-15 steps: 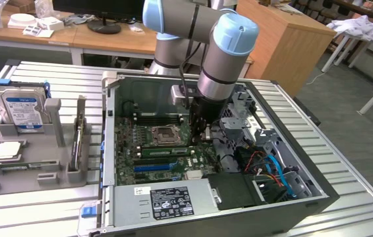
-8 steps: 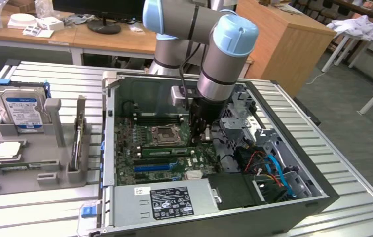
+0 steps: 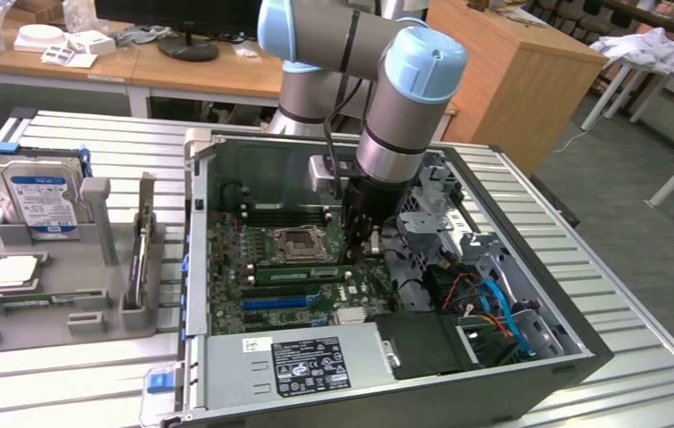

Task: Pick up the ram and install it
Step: 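Press down the ram until it locks into place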

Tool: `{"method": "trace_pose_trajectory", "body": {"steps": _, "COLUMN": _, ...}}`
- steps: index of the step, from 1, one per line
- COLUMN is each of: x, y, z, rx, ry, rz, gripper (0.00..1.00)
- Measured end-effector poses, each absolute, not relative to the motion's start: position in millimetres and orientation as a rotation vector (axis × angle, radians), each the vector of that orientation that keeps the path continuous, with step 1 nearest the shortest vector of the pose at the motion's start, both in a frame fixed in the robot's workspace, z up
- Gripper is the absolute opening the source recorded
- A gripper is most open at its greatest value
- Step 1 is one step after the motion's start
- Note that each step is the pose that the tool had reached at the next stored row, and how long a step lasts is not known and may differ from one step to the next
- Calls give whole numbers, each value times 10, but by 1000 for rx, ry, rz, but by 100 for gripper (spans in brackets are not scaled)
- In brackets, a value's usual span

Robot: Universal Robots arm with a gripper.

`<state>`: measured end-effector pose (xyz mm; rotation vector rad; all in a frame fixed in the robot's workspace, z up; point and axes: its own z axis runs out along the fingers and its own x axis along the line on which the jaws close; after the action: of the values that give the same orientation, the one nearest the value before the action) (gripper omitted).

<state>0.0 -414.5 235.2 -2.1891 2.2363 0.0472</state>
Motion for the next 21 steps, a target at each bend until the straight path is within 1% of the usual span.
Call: {"method": "trace_pose_trajectory", "body": {"steps": 21, "x": 0, "y": -4146, "z": 2294, "rx": -2189, "ry": 2236, "rz": 47, "gripper": 10}}
